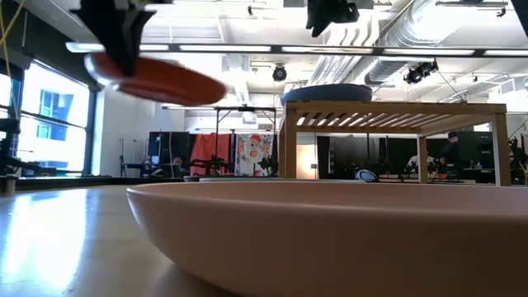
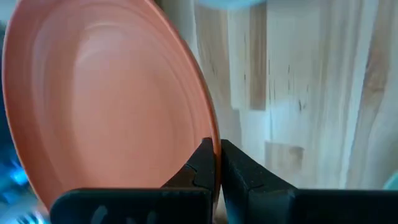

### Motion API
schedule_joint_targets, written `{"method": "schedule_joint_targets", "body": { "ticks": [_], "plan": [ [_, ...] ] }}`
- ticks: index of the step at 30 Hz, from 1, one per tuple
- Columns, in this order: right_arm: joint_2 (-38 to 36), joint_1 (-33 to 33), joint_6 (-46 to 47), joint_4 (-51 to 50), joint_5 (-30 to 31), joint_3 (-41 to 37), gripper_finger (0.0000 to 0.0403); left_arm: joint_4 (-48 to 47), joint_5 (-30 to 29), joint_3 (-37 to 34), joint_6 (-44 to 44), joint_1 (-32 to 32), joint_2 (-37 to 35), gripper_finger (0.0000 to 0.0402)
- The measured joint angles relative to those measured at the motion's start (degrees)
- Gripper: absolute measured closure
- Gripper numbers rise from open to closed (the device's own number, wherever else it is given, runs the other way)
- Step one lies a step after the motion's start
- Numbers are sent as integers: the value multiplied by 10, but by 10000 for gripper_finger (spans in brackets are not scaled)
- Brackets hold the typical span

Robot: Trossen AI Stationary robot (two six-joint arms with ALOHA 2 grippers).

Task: Place and stack plates onto a shelf
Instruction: Stack the orange plate on top of the purple plate on the shelf

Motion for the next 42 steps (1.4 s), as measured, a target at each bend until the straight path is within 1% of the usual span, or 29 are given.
{"method": "schedule_joint_targets", "body": {
  "ticks": [6, 10, 13, 16, 21, 26, 33, 42],
  "plan": [
    [0, -4, 0, 37, -1, 0, 324, 2, -62, 33, 129, 0, 0, 401],
    [0, -2, 0, 65, -1, 0, 324, 7, -86, 51, 198, 3, 0, 401],
    [0, 0, 0, 75, -1, 0, 324, 8, -104, 63, 225, 5, 0, 401],
    [0, 5, 4, 79, 1, 0, 324, 16, -135, 74, 248, 5, 0, 401],
    [2, 17, 1, 79, 1, 0, 324, 50, -155, 90, 298, 8, 0, 401],
    [2, 24, 0, 79, 3, 0, 324, 84, -167, 91, 326, 10, 0, 401],
    [2, 24, 0, 79, 3, 0, 324, 93, -188, 91, 330, 11, 0, 401],
    [2, 23, 4, 80, 4, 0, 324, 110, -214, 91, 359, 13, 0, 401]
  ]
}}
